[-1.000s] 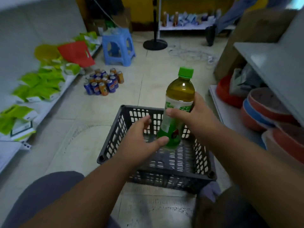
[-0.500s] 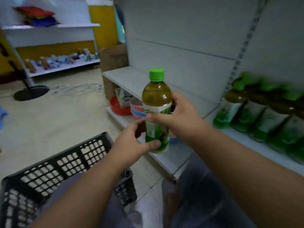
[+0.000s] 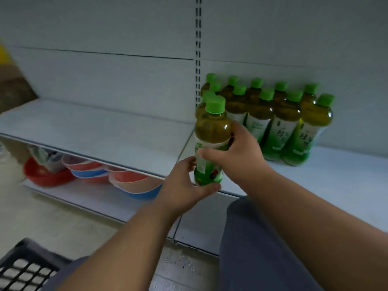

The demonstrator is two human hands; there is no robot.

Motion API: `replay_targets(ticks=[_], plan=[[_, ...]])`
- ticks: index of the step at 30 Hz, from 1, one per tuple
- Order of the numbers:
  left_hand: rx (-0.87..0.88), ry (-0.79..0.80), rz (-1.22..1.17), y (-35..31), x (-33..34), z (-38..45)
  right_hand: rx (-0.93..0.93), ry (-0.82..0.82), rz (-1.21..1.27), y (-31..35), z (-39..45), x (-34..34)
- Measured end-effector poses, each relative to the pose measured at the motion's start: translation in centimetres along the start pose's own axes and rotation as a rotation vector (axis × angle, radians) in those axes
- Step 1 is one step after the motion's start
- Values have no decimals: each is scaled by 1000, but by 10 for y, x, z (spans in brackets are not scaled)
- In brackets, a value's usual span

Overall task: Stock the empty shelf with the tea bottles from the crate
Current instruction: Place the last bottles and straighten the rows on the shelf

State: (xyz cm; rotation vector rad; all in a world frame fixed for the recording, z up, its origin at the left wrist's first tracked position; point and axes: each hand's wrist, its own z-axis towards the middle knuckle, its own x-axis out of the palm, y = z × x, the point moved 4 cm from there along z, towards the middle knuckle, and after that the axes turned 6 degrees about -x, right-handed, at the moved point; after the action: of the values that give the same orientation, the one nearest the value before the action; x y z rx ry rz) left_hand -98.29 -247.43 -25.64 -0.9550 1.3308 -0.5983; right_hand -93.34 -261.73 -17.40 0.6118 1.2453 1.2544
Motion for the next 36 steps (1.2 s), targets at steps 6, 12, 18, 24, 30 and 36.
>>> replay_targets(ticks=[6, 12, 18, 24, 30, 36], plan=[[7, -231, 393, 0, 59, 46, 142, -172, -122, -44, 25, -33], [-198, -240, 638, 14, 87, 67, 176, -192, -195, -72, 42, -35], [-238, -205, 726, 19, 97, 70, 194, -83, -377, -93, 43, -24], [-286, -165, 759, 18, 97, 70, 179, -56, -485, -96, 65, -19], [-275, -171, 727, 16, 95, 68, 205, -63, -506, -105, 59, -17], [-191, -194, 654, 20, 92, 68, 202, -112, -520, -106, 37, -19]])
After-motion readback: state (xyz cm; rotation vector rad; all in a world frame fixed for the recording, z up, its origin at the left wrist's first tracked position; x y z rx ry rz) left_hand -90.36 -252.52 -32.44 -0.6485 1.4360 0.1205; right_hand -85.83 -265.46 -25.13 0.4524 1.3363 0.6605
